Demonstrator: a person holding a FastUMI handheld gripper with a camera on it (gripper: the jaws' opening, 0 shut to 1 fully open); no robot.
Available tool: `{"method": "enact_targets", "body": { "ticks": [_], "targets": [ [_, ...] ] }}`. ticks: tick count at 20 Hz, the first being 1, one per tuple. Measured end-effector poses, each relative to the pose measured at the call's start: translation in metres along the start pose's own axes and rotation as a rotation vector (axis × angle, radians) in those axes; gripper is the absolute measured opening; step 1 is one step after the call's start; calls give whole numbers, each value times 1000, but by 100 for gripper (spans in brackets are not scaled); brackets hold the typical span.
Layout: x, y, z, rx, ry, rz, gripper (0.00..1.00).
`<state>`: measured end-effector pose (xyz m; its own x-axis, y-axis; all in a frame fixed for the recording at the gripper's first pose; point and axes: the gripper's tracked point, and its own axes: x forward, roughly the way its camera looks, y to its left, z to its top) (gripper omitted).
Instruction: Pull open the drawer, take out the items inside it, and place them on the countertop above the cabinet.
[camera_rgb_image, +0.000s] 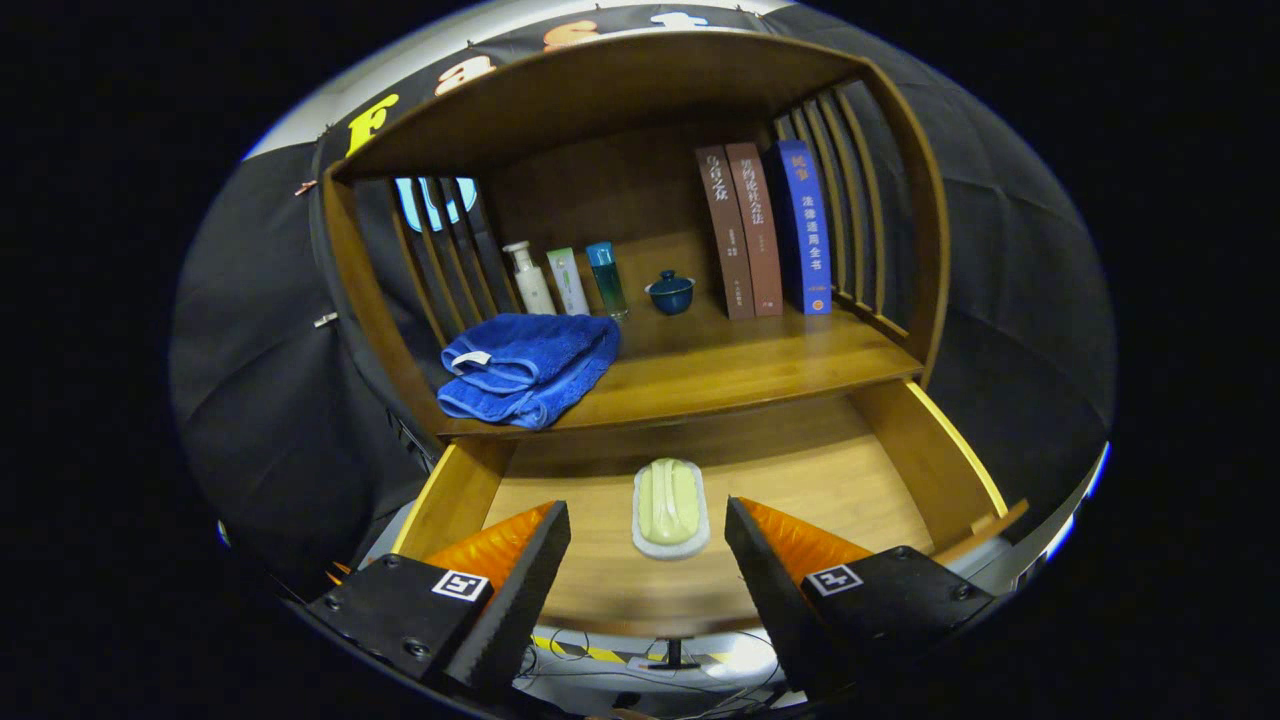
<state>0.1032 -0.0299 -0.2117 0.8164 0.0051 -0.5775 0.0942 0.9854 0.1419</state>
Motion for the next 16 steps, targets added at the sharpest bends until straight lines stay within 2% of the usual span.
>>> {"method": "enact_targets", "body": {
  "ticks": [8,11,16],
  "targets": [
    [102,-13,-15,-23,293,-43,99],
    [120,-22,-33,-62,391,-82,98],
    [137,-26,-62,-80,517,-99,97]
  ]
}}
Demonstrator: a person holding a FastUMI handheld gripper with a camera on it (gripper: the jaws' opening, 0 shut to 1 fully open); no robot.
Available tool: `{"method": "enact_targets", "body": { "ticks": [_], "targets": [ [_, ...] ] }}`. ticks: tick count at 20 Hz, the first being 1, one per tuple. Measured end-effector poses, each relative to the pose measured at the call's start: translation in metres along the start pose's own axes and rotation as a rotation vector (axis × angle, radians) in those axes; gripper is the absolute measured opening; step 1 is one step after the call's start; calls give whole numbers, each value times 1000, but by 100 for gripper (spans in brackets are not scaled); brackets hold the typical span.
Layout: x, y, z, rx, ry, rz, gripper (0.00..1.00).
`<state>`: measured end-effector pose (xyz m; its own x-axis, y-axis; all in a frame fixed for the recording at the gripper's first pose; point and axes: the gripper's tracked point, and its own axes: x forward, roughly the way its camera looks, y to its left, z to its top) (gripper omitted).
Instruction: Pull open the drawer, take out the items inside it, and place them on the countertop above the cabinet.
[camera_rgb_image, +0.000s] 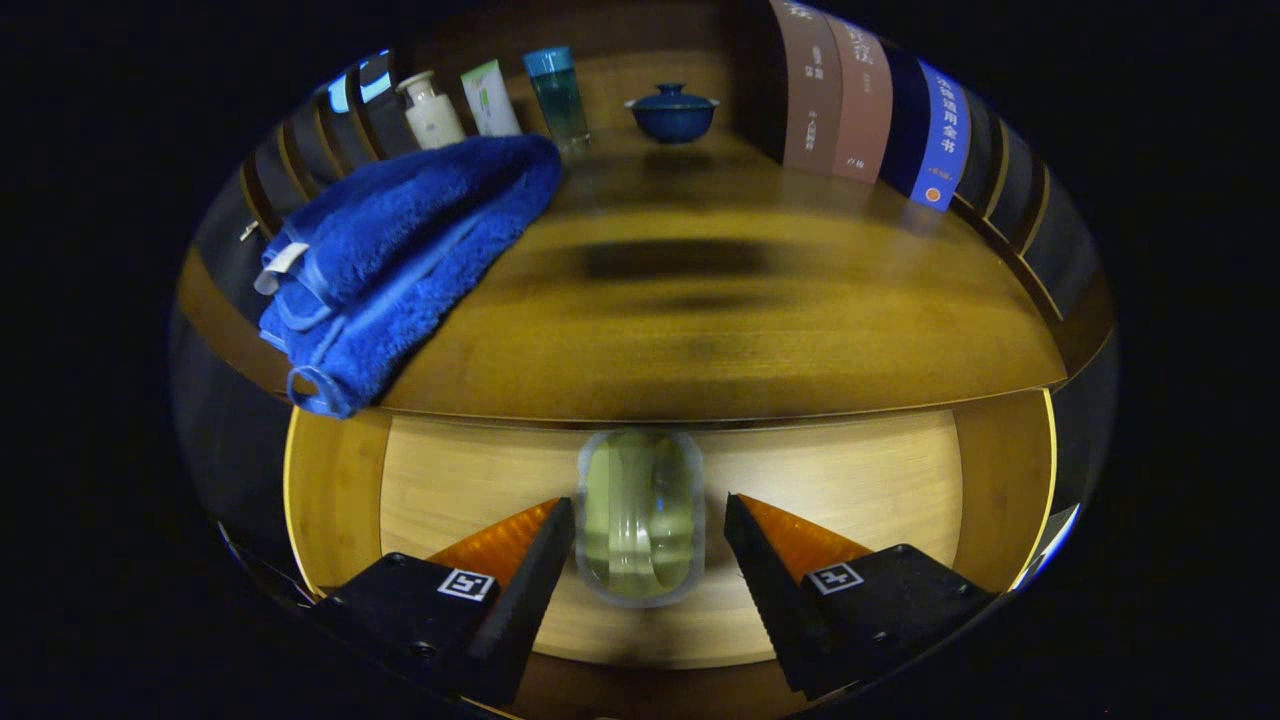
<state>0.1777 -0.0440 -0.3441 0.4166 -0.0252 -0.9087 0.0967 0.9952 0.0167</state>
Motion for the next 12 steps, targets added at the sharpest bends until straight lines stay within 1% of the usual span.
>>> {"method": "enact_targets", "body": {
  "ticks": [1,2,5,8,12],
  "targets": [
    [1,-1,1,-7,9,-6,96],
    [4,-1,0,-13,22,-13,88],
    [11,0,-7,-15,60,-18,56],
    [9,1,-8,-30,61,-7,24],
    [6,2,-8,-30,56,-1,24]
  ]
}}
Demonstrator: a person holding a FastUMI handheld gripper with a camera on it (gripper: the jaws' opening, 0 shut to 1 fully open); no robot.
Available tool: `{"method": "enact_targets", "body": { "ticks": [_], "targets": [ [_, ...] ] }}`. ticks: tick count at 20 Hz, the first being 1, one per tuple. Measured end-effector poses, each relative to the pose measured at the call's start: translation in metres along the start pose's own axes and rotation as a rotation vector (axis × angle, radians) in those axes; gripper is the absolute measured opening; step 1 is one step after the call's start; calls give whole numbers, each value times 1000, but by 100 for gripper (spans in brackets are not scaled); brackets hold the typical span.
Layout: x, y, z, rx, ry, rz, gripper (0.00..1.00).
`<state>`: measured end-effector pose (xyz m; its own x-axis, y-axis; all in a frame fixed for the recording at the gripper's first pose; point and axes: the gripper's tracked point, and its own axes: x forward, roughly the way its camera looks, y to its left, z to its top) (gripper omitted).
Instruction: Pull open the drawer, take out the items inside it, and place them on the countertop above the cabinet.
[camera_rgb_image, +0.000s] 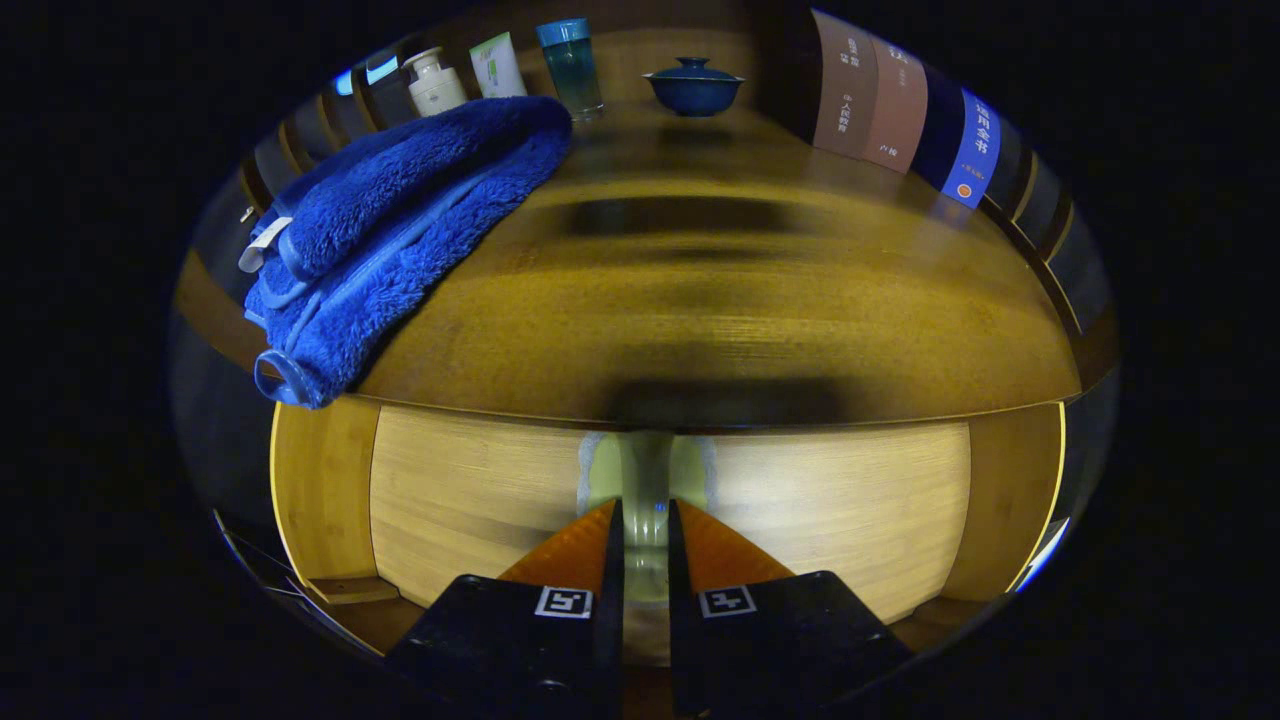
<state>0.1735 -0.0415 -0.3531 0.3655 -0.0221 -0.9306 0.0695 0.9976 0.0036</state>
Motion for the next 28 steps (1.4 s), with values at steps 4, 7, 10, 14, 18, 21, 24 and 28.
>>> {"method": "enact_targets", "body": {
  "ticks": [4,7,10,14,18,21,24,28],
  "targets": [
    [-16,1,-10,43,-27,30,24],
    [-40,-3,-20,64,-74,44,24],
    [-76,-2,-26,59,-165,61,24],
    [-125,1,-17,65,-288,85,24],
    [-154,-1,19,52,-408,74,24],
    [-157,1,56,54,-441,72,24],
    [-154,0,102,67,-480,67,24],
    [-133,2,150,55,-476,45,24]
  ]
}}
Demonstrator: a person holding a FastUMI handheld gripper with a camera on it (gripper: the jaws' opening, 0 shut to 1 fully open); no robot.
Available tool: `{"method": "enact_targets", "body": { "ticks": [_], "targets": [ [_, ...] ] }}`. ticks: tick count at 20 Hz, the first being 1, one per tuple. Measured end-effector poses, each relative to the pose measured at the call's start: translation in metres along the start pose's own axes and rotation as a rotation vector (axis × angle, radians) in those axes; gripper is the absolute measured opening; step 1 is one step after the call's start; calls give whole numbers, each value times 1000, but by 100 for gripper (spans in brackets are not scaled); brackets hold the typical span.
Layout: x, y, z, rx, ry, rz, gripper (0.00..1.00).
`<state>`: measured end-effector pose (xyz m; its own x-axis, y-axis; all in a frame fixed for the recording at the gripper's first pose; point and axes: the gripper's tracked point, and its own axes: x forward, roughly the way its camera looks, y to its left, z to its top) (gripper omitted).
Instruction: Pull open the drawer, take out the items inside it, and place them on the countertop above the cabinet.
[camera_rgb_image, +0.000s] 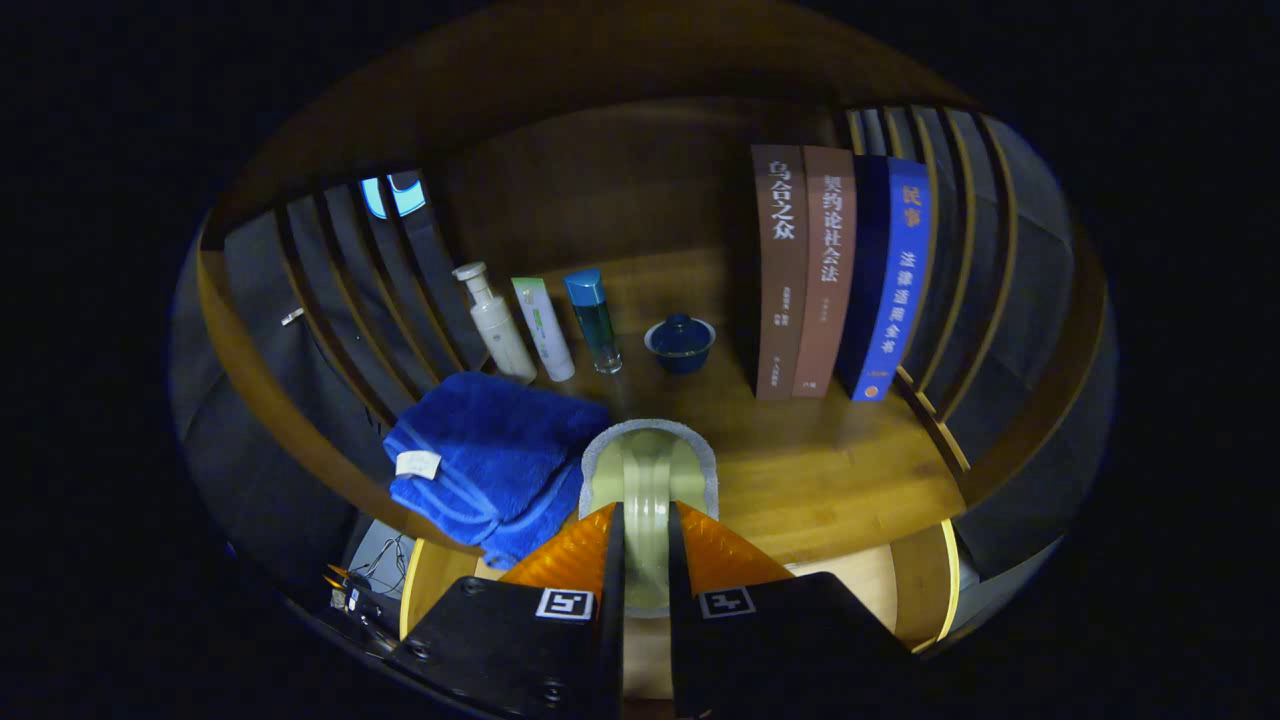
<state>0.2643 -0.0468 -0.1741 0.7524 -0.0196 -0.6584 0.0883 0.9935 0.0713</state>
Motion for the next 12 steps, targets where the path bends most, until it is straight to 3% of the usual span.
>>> {"method": "enact_targets", "body": {
  "ticks": [7,11,12],
  "targets": [
    [65,-20,8,-5,76,-81,24],
    [76,-20,8,24,71,-61,24],
    [73,-21,9,35,66,-53,30]
  ]
}}
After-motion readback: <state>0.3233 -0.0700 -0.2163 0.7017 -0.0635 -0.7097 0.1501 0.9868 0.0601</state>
